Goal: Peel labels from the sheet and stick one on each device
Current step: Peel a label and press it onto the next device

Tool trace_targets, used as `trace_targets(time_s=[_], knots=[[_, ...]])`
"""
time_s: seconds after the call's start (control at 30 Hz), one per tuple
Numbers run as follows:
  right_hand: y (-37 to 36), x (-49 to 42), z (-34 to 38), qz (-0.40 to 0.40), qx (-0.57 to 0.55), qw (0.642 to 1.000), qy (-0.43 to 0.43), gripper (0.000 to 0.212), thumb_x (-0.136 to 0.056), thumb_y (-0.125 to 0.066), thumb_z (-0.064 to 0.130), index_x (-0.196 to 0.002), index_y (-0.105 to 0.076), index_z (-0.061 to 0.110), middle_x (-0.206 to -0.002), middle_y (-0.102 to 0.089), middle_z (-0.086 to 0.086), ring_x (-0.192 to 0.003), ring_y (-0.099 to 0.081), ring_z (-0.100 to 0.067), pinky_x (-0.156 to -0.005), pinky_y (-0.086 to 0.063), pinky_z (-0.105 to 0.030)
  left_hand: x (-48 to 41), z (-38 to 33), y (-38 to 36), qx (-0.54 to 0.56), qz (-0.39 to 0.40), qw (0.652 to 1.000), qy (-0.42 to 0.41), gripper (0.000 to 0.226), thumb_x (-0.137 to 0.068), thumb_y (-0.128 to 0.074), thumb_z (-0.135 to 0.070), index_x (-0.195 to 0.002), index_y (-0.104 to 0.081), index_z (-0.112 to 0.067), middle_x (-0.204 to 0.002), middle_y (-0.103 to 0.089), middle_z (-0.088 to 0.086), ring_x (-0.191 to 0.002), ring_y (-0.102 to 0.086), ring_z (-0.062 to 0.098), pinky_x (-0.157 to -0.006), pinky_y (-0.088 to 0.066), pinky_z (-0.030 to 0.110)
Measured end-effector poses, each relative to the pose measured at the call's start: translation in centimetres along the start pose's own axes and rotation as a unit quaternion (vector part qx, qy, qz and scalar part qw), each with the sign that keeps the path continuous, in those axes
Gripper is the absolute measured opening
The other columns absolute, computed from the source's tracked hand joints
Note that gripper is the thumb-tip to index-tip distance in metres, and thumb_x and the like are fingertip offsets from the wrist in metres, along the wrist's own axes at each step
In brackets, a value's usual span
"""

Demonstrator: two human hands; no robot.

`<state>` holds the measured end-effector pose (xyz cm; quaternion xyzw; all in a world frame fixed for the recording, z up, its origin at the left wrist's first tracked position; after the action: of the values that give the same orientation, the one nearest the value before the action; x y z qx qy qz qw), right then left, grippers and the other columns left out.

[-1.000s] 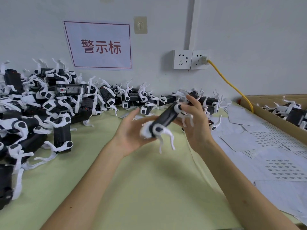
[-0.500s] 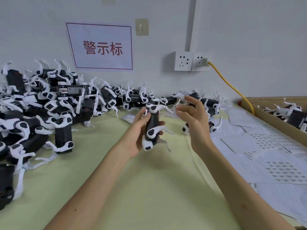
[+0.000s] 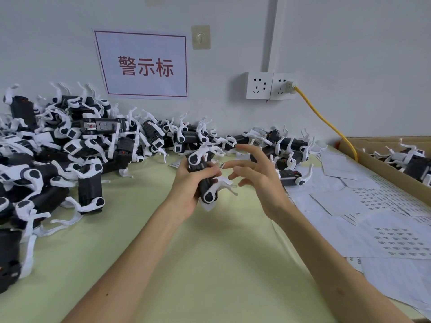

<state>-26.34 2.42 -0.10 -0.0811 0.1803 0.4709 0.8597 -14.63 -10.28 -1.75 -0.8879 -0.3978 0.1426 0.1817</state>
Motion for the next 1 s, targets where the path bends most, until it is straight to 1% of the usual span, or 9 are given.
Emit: trace_targets(time_s=[0.13, 0.27, 0.4, 0.53, 0.6, 0.67, 0.73, 0.83, 1.0], knots=[[-0.2, 0.1, -0.2, 0.014, 0.009, 1.0, 0.001, 0.052, -0.081, -0.061, 0.018, -0.132, -0.054, 0.024, -0.102, -0.078, -0.002, -0.081, -0.069, -0.015, -0.074, -0.05, -0.026, 0.0, 0.3, -0.1, -0.037, -0.016, 0.999, -0.021, 0.047, -0.077, -0.076, 0.012, -0.117, -0.058, -0.005, -0.086, -0.073, 0.0, -0.081, -0.07, 0.022, -0.07, -0.058, 0.033], [-0.4, 0.1, -0.4, 0.022, 0.032, 0.999, 0.013, 0.051, -0.082, -0.061, 0.018, -0.131, -0.054, 0.028, -0.102, -0.078, 0.001, -0.081, -0.069, -0.015, -0.072, -0.049, -0.018, -0.2, 0.5, 0.1, -0.06, -0.044, 0.997, -0.025, 0.041, -0.077, -0.077, 0.011, -0.111, -0.059, -0.005, -0.087, -0.071, 0.007, -0.076, -0.067, 0.024, -0.071, -0.058, 0.036], [-0.4, 0.1, -0.6, 0.02, 0.049, 0.998, 0.022, 0.049, -0.082, -0.06, 0.018, -0.128, -0.055, 0.033, -0.101, -0.078, 0.002, -0.082, -0.07, -0.015, -0.073, -0.047, -0.015, -0.4, 0.6, 0.2, -0.076, -0.04, 0.996, -0.027, 0.037, -0.08, -0.076, 0.009, -0.111, -0.059, -0.003, -0.08, -0.07, 0.005, -0.067, -0.068, 0.019, -0.066, -0.057, 0.036], [-0.4, 0.1, -1.0, 0.005, 0.084, 0.996, 0.021, 0.045, -0.092, -0.06, 0.006, -0.129, -0.056, 0.031, -0.101, -0.078, 0.005, -0.082, -0.071, -0.013, -0.074, -0.047, -0.013, -0.4, 0.8, 0.1, -0.085, -0.033, 0.996, -0.02, 0.035, -0.081, -0.075, 0.009, -0.11, -0.061, -0.002, -0.079, -0.068, 0.006, -0.063, -0.064, 0.019, -0.062, -0.056, 0.032], [-0.4, 0.0, -1.2, -0.001, 0.106, 0.994, -0.002, 0.041, -0.095, -0.061, 0.008, -0.129, -0.059, 0.032, -0.108, -0.076, 0.007, -0.087, -0.072, -0.011, -0.076, -0.048, -0.016, -0.4, 0.8, 0.1, -0.075, -0.029, 0.997, -0.013, 0.034, -0.08, -0.076, 0.009, -0.108, -0.062, -0.005, -0.078, -0.069, 0.004, -0.063, -0.065, 0.018, -0.062, -0.057, 0.032], [-0.3, -0.1, -1.3, 0.0, 0.124, 0.992, -0.024, 0.027, -0.097, -0.063, 0.013, -0.119, -0.067, 0.028, -0.109, -0.075, 0.007, -0.087, -0.072, -0.009, -0.075, -0.047, -0.018, -0.4, 0.7, 0.0, -0.063, -0.023, 0.998, -0.009, 0.034, -0.08, -0.076, 0.008, -0.108, -0.062, -0.004, -0.077, -0.07, 0.002, -0.063, -0.066, 0.017, -0.061, -0.057, 0.032], [-0.1, -0.3, -1.4, -0.002, 0.119, 0.992, -0.042, 0.011, -0.097, -0.066, 0.019, -0.101, -0.074, 0.024, -0.099, -0.077, 0.005, -0.082, -0.072, -0.007, -0.072, -0.047, -0.017, -0.3, 0.6, 0.0, -0.061, -0.017, 0.998, -0.008, 0.037, -0.08, -0.076, 0.008, -0.113, -0.062, 0.001, -0.077, -0.072, 0.001, -0.064, -0.067, 0.017, -0.063, -0.058, 0.032], [-0.1, -0.3, -1.2, -0.01, 0.083, 0.995, -0.05, 0.011, -0.095, -0.069, 0.022, -0.087, -0.076, 0.022, -0.092, -0.078, 0.003, -0.076, -0.072, -0.007, -0.067, -0.049, -0.012, -0.2, 0.6, -0.1, -0.072, -0.007, 0.997, -0.01, 0.04, -0.081, -0.074, 0.009, -0.119, -0.06, 0.007, -0.077, -0.073, 0.001, -0.064, -0.067, 0.017, -0.063, -0.057, 0.031], [-0.1, -0.3, -1.2, -0.031, 0.068, 0.996, -0.057, 0.011, -0.093, -0.073, 0.023, -0.082, -0.075, 0.022, -0.085, -0.077, 0.003, -0.07, -0.07, -0.007, -0.066, -0.051, -0.015, 0.0, 0.7, -0.2, -0.083, 0.006, 0.996, -0.012, 0.038, -0.081, -0.073, 0.011, -0.117, -0.06, 0.006, -0.081, -0.074, 0.001, -0.066, -0.068, 0.016, -0.066, -0.059, 0.031]])
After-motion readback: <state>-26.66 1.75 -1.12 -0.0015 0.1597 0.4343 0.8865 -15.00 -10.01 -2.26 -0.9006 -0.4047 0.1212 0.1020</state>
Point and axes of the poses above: each hand's wrist, its own x-axis away from the middle knuckle, its own y-axis out of the back of the hand, z = x × y, the point moved 1 cm from there along -x, towards the middle knuckle
